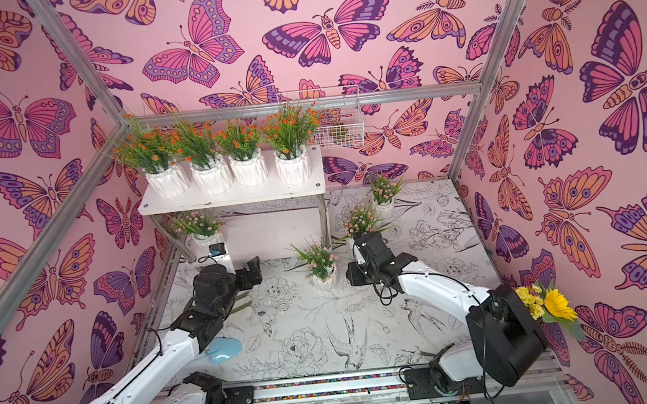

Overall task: Place the baby's breath potted plants on the rack by color
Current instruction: Pick up the baby's breath potted plant from the center of the board.

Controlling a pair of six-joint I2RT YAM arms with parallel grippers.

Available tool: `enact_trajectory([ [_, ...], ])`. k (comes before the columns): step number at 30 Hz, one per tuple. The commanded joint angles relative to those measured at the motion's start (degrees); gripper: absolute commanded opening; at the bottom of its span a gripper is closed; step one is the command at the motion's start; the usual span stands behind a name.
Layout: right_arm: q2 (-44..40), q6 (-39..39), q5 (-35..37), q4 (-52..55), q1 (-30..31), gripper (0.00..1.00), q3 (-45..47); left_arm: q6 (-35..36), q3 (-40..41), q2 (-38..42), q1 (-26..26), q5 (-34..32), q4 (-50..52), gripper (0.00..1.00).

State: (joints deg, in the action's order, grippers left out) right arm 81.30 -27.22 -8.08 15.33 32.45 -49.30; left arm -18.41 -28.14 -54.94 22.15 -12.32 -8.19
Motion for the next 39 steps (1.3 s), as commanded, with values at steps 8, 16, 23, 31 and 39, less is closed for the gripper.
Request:
enact_trajectory([
  [8,6.54,-0.03,-0.19,-2.41,1.12,0.3,-6.21,3.32,5.08,0.45,8.6,3.06,-5.81,0.97],
  [16,9.95,0.51,-0.93,-2.24,1.57,0.28,-9.07,5.88,8.09,-0.4,13.65,4.86,-9.52,0.96],
  [23,13.66,0.34,-1.73,-3.11,1.78,0.26,-11.18,9.75,8.72,-1.97,16.42,5.16,-12.63,0.99],
  [31,16.46,0.24,-0.81,-2.25,2.31,0.25,-13.23,10.24,12.33,-1.09,16.72,9.57,-16.02,1.0],
  [39,18.4,0.59,-0.44,-0.44,2.62,0.17,-15.06,9.48,12.67,-2.05,16.71,12.15,-17.04,1.0],
])
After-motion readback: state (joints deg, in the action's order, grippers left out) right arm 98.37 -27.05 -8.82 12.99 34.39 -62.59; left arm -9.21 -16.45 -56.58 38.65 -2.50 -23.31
